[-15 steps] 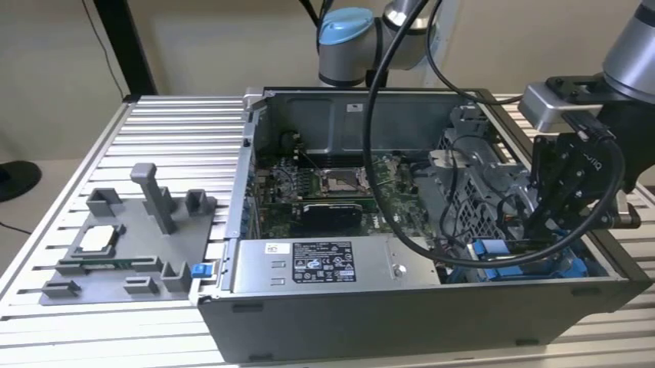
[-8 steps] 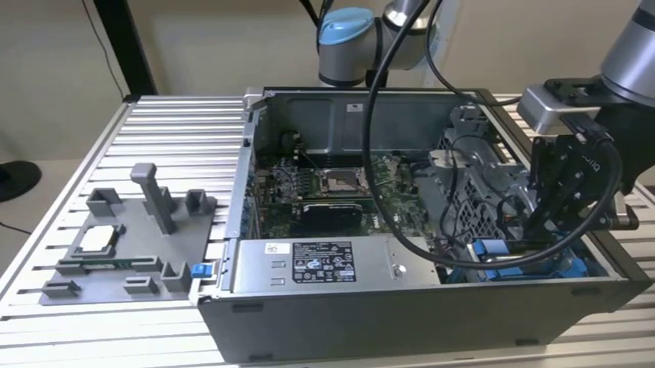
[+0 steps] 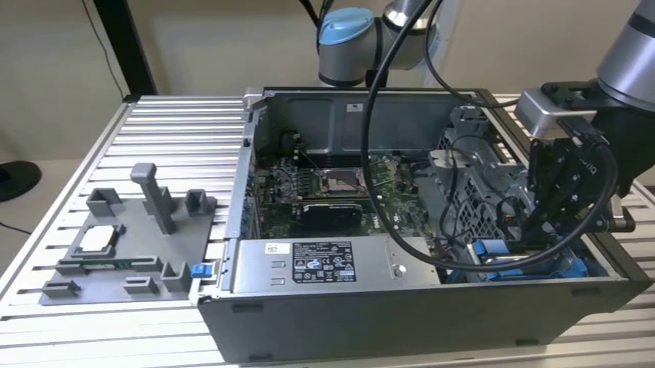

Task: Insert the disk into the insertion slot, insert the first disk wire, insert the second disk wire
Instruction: 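Insert the second disk wire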

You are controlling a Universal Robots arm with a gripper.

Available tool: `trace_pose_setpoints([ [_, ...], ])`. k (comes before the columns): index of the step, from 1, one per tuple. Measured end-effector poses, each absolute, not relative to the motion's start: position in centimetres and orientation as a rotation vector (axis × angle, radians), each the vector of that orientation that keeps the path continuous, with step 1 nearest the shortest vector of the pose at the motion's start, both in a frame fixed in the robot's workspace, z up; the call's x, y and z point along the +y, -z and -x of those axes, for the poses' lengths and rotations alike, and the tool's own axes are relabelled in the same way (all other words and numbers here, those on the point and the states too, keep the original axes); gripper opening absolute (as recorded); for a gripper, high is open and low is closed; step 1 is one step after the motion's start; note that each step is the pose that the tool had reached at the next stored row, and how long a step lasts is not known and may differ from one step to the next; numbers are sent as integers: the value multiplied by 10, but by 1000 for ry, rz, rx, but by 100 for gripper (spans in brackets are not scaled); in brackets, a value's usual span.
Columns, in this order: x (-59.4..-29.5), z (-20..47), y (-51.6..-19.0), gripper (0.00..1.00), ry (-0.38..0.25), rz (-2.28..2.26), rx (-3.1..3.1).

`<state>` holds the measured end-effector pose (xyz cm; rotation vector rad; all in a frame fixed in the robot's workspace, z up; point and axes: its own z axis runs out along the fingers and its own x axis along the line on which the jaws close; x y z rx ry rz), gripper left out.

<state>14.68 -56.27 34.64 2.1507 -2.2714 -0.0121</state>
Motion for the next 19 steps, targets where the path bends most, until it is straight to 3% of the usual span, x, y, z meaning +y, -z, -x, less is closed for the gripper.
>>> trace_pose_setpoints([
  [19, -562, -143, -345, 0, -5, -2159, -2280],
])
